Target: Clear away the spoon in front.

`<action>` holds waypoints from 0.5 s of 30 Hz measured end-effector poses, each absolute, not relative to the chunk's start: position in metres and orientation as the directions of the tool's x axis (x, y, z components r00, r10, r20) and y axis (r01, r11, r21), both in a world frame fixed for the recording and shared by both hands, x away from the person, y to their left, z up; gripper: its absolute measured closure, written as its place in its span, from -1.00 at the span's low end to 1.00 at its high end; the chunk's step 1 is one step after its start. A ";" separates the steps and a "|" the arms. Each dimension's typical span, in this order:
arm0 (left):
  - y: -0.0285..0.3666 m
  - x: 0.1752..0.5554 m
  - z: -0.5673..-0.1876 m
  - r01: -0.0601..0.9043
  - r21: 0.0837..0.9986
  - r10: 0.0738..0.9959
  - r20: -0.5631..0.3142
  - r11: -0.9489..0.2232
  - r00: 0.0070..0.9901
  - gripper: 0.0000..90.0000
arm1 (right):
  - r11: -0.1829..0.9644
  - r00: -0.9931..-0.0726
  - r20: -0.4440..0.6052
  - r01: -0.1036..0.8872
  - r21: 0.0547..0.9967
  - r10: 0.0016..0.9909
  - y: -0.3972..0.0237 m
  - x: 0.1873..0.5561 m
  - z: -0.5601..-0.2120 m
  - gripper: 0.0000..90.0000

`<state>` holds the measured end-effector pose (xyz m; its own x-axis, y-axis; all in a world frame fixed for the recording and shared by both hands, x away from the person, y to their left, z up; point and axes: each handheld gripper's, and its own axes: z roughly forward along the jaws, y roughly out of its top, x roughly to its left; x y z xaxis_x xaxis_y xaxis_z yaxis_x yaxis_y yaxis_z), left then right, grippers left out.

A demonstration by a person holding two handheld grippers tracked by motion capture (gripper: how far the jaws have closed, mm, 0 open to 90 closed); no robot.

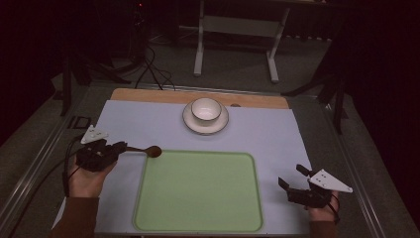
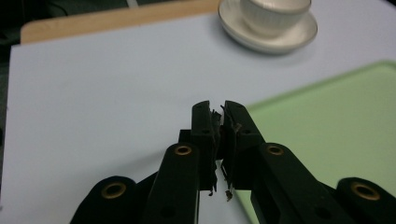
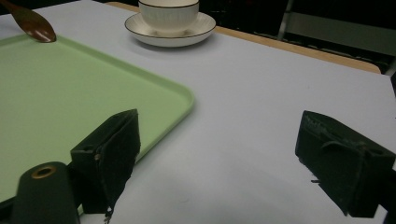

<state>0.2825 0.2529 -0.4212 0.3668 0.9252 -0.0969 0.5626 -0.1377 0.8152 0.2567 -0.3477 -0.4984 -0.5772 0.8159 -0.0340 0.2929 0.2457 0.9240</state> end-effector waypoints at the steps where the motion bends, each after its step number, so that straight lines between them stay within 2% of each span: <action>1: 0.252 0.285 -0.421 0.553 0.823 0.926 -0.099 -0.130 0.365 0.85 | 0.247 -0.577 -0.035 0.293 0.924 0.816 -0.348 0.257 -0.498 -0.69; 8: 0.238 0.319 -0.423 0.449 0.891 0.930 -0.103 -0.071 0.352 0.85 | 0.246 -0.578 -0.035 0.291 0.925 0.816 -0.348 0.257 -0.498 -0.69; 15: 0.225 0.350 -0.426 0.422 0.903 0.941 -0.075 -0.076 0.330 0.83 | 0.245 -0.577 -0.034 0.291 0.925 0.816 -0.349 0.256 -0.498 -0.69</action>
